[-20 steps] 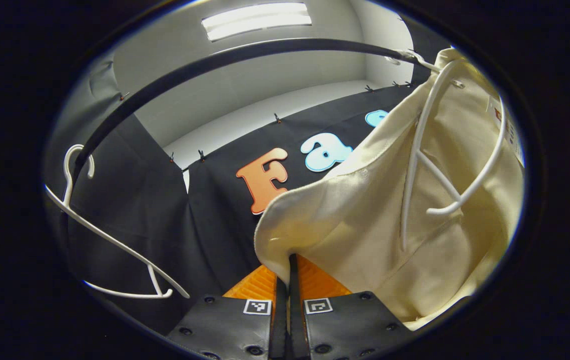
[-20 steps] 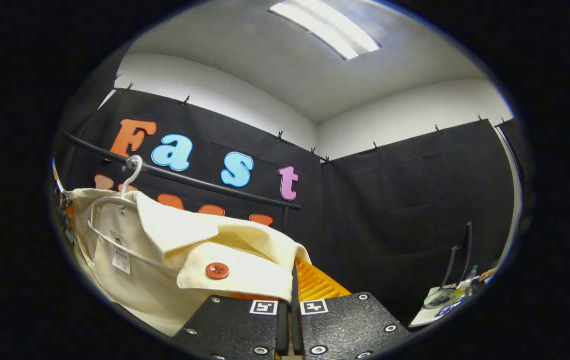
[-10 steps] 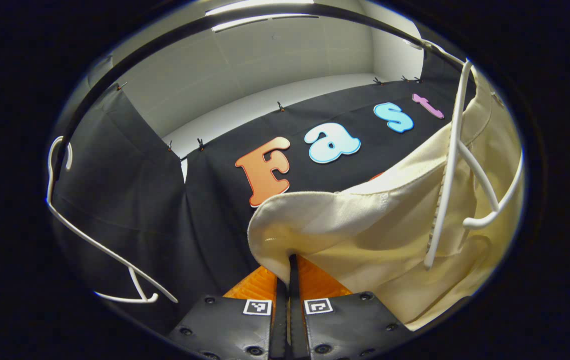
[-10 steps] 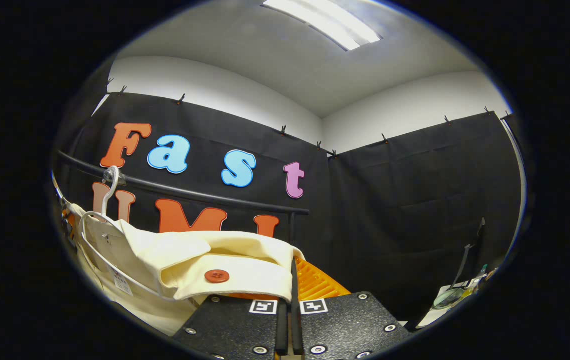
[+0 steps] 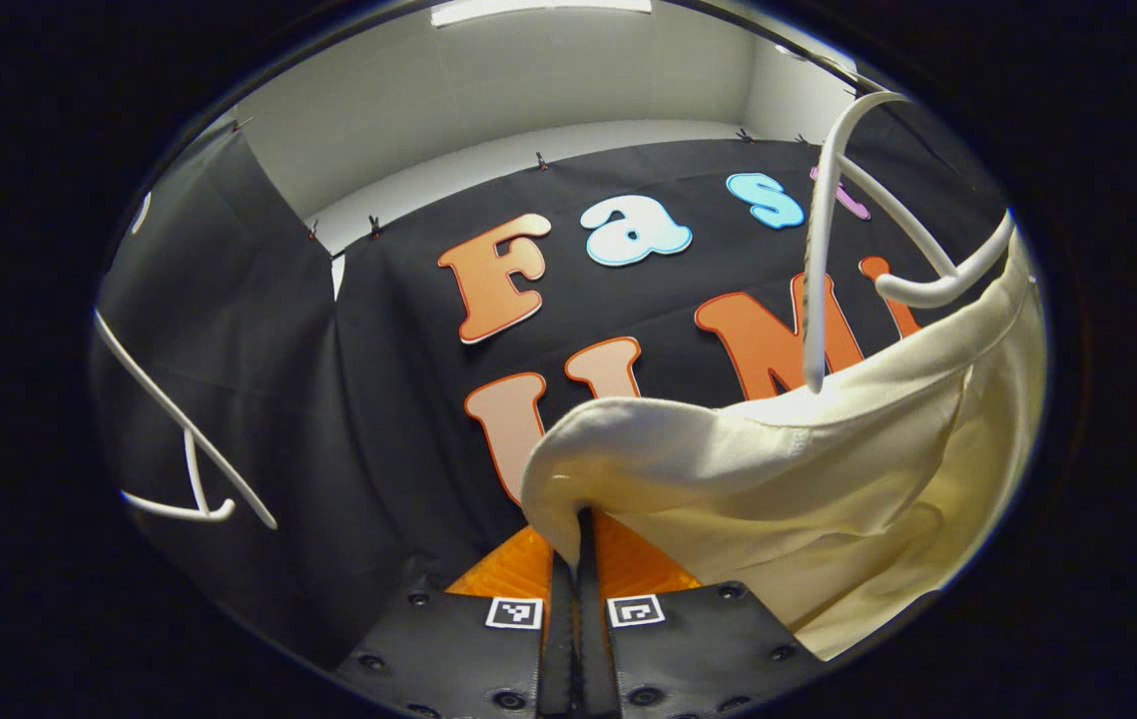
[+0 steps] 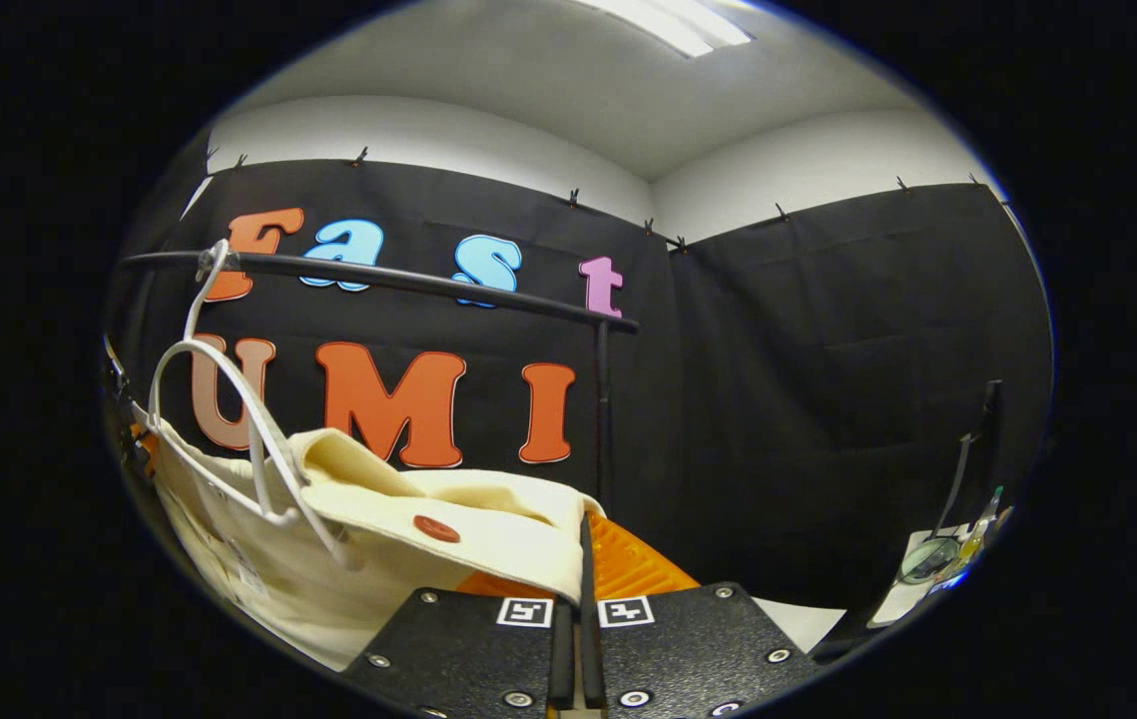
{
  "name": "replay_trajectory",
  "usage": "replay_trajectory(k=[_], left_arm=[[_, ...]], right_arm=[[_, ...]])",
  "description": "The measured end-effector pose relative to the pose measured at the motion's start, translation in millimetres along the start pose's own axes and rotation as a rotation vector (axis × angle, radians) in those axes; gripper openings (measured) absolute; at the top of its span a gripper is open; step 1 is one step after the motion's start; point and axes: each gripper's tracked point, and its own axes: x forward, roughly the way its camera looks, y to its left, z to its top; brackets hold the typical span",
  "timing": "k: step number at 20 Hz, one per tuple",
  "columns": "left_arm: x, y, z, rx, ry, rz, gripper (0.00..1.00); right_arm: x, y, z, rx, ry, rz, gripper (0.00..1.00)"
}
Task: Grasp the clothes on the hanger with both hands and then place them into the laundry hamper below.
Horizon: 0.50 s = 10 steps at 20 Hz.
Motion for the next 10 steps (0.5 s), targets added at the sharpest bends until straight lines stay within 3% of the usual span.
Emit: replay_trajectory(k=[4,10], left_arm=[[-25,6,-15,-0.005,-0.02,-0.034,0.1],[-77,21,-12,-0.078,-0.035,-0.096,0.1]], right_arm=[[-34,-1,-30,-0.037,0.005,0.012,0.02],[-115,11,-30,-0.121,-0.037,0.066,0.02]])
